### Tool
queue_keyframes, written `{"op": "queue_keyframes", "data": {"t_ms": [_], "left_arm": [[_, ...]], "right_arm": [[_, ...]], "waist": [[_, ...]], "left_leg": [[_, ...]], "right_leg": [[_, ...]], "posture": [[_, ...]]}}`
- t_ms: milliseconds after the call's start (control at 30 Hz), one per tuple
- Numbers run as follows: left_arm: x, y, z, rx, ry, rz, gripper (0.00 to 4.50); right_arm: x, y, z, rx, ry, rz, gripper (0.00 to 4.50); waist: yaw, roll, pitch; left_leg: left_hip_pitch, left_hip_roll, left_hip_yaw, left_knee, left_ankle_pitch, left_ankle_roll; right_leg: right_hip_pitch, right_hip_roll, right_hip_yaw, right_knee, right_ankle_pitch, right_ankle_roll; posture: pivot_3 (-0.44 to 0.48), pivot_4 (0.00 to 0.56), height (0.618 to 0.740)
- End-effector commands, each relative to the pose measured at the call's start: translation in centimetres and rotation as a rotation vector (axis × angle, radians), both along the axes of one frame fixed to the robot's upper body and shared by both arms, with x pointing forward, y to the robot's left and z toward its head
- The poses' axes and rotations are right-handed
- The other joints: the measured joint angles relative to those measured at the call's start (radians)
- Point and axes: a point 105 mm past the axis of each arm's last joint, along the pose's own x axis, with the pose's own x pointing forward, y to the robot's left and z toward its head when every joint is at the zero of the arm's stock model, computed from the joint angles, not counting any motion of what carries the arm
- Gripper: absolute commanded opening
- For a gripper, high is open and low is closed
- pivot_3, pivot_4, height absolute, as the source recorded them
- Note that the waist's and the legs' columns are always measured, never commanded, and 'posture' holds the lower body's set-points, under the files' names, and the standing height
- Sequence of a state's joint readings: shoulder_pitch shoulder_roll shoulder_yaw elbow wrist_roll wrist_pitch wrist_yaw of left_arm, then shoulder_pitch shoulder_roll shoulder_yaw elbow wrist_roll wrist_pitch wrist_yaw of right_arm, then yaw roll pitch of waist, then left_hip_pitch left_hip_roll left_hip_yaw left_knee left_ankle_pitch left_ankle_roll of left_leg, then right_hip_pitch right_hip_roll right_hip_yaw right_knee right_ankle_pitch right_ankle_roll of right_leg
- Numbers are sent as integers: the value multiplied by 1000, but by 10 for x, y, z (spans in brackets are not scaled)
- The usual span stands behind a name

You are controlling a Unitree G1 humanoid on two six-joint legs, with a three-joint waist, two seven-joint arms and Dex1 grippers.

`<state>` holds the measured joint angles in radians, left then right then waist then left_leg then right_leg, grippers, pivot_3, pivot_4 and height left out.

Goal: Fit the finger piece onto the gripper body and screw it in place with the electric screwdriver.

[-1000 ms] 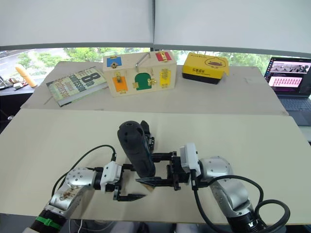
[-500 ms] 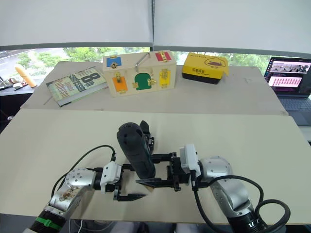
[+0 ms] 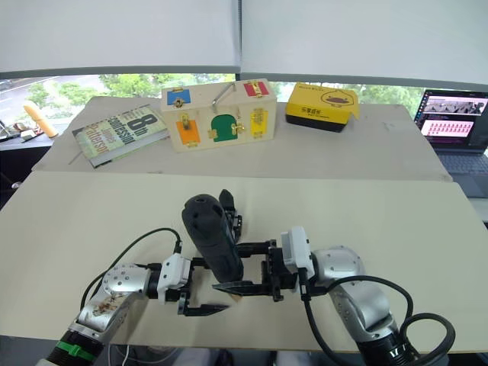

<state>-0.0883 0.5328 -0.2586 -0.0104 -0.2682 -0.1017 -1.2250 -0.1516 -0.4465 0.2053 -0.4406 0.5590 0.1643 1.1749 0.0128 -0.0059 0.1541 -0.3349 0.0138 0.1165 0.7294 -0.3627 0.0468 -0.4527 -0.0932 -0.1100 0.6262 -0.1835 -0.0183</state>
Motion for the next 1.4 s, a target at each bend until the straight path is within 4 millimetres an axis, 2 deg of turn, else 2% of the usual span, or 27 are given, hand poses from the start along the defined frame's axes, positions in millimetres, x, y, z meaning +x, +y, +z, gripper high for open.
{"op": "queue_keyframes", "data": {"t_ms": [33, 567, 800, 1067, 1400], "left_arm": [[-7, -2, -13, 25, 59, -8, 4500], [-8, -1, -12, 25, 64, -5, 4500], [-7, 10, -2, 5, 55, 30, 4500], [-4, 11, 4, -12, 33, 54, 4500], [-3, 28, 41, -124, -8, 110, 4500]], "right_arm": [[-4, 2, 9, 33, -56, 12, 1933], [1, 1, 5, 22, -80, -6, 1933], [-2, -5, 22, 64, -75, 6, 1933], [-6, -4, 36, 95, -65, 31, 1933], [-2, -12, 67, 132, -83, 8, 1933]], "waist": [[0, 0, 0], [-1, 0, -1], [-3, 0, -1], [-5, 0, -1], [-2, -1, -1]], "left_leg": [[0, 0, 0, 0, 0, 0], [0, 0, 0, 0, 0, 0], [0, 0, 0, 0, 0, 0], [0, 1, 0, 0, 0, 0], [-2, 1, -1, 0, 0, 0]], "right_leg": [[0, 0, 0, 0, 0, 0], [0, 0, 0, 0, 0, 0], [0, 0, 0, 0, 0, 0], [-1, 0, 0, 0, 0, 0], [-2, -1, -1, -1, 0, 0]], "posture": [[0, 150, 740], [0, 150, 740], [0, 150, 740], [0, 150, 740], [0, 150, 740]]}}
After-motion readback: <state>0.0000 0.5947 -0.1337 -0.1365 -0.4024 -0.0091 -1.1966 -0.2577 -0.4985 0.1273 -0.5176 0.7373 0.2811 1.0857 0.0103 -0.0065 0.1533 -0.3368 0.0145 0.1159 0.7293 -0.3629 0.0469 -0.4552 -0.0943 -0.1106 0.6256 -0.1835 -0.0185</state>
